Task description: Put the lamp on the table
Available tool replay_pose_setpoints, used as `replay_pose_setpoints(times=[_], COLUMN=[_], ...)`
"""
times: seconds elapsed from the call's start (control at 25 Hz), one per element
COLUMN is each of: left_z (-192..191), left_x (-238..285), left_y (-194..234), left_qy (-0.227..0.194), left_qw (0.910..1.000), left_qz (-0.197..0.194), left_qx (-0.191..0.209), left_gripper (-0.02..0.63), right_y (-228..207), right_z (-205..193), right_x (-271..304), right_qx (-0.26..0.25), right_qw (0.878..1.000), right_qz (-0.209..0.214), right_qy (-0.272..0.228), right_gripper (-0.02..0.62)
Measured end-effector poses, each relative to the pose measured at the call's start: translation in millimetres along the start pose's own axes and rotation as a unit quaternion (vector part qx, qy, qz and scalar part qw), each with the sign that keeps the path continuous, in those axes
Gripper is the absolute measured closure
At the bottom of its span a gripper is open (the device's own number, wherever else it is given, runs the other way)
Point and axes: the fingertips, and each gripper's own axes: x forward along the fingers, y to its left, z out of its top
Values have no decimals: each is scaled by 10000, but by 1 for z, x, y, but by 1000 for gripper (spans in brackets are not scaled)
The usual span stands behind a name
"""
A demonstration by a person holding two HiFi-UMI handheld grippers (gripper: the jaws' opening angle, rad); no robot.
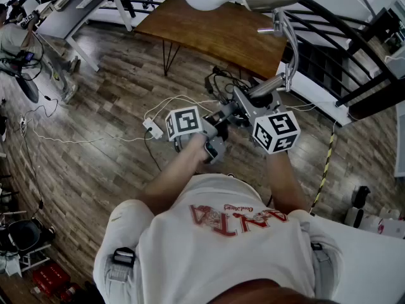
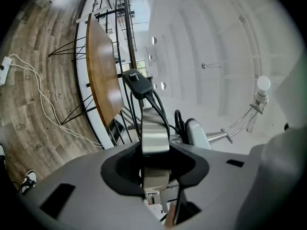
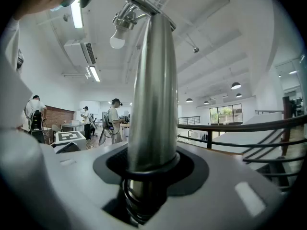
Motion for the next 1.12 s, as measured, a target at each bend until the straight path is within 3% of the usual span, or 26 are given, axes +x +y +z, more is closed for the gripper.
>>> replay_pose_setpoints(times=[0.64,1.12], left_z=[4,54], left_x=[0,-21], left_y=[4,28], left_qy=[151,559], left_qw=[9998,9984], left_qz=[-63,-54], left_qx=[-74,-70], left_gripper=[457,457], right_y=[-3,8], right_z=[-4,-13], right_x=[5,59], right_qx=[123,302], right_qw=[9998,9982], right_qz=[-139,-525], right_qy=[16,-21], right_gripper=[400,400])
